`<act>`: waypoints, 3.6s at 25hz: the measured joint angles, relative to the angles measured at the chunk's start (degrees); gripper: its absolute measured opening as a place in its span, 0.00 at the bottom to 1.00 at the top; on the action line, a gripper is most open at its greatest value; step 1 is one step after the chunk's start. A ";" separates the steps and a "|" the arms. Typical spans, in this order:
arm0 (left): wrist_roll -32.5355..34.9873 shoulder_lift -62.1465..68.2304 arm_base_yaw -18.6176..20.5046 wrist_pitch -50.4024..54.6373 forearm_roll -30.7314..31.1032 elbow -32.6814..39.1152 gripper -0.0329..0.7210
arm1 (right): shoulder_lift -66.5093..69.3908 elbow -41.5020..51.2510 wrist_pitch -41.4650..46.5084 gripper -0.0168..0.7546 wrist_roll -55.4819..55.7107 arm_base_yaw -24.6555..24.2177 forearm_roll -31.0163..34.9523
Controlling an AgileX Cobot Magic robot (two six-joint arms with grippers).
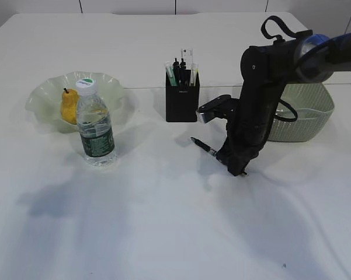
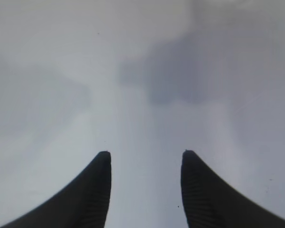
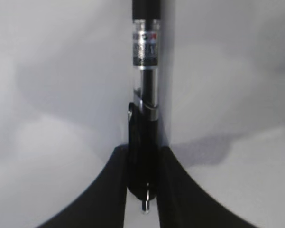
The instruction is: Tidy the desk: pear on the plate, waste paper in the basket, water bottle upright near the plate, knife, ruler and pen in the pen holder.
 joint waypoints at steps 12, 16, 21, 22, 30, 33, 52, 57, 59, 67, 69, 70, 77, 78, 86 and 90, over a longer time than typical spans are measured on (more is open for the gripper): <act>0.00 0.00 0.00 0.00 0.00 0.00 0.49 | -9.81 0.69 8.23 0.17 0.00 0.00 3.85; 0.00 0.00 0.00 0.85 -0.10 0.00 0.49 | -14.19 0.69 9.71 0.16 0.00 0.00 4.74; 0.00 0.00 0.00 2.16 -0.20 0.00 0.49 | -21.18 2.18 9.96 0.16 0.13 0.21 7.62; 0.00 0.00 0.00 2.47 -0.20 0.00 0.49 | -23.05 3.21 9.96 0.16 0.13 0.46 7.75; 0.00 -0.68 0.00 4.60 -0.20 0.00 0.49 | -35.42 12.10 10.46 0.16 0.65 6.02 6.10; 0.00 -2.53 0.00 4.71 -0.32 0.00 0.49 | -36.93 13.16 10.69 0.16 1.92 9.12 5.39; 13.06 -12.08 0.00 5.96 -6.15 0.00 0.49 | -37.04 13.39 10.69 0.16 2.52 12.58 6.39; 13.23 -13.17 0.00 5.96 -6.45 0.00 0.49 | -37.17 13.39 10.69 0.16 2.32 12.58 6.69; 13.23 -14.04 0.00 5.96 -6.44 0.00 0.49 | -37.53 13.39 10.69 0.16 0.99 12.58 6.97; 13.36 -14.83 0.00 5.96 -6.97 0.00 0.49 | -40.11 13.39 10.69 0.17 -9.04 12.58 18.78; 13.36 -15.06 0.00 5.96 -7.06 0.00 0.49 | -40.81 13.39 10.69 0.17 -10.29 12.58 21.41; 13.36 -15.20 0.00 5.96 -7.17 0.00 0.49 | -41.20 13.39 10.69 0.17 -10.69 12.58 22.18; 13.47 -16.59 0.00 3.81 -8.51 0.00 0.49 | -42.40 12.01 10.78 0.17 -11.40 14.20 23.02; 13.47 -16.59 0.00 3.10 -8.51 0.00 0.49 | -42.40 11.57 10.78 0.17 -11.49 14.64 23.02; 13.47 -16.59 0.00 0.36 -7.81 0.00 0.49 | -42.50 10.86 10.83 0.17 -11.62 15.41 21.99; 13.47 -16.59 0.00 -1.80 -8.87 0.00 0.49 | -42.50 10.86 11.07 0.17 -11.62 15.41 21.48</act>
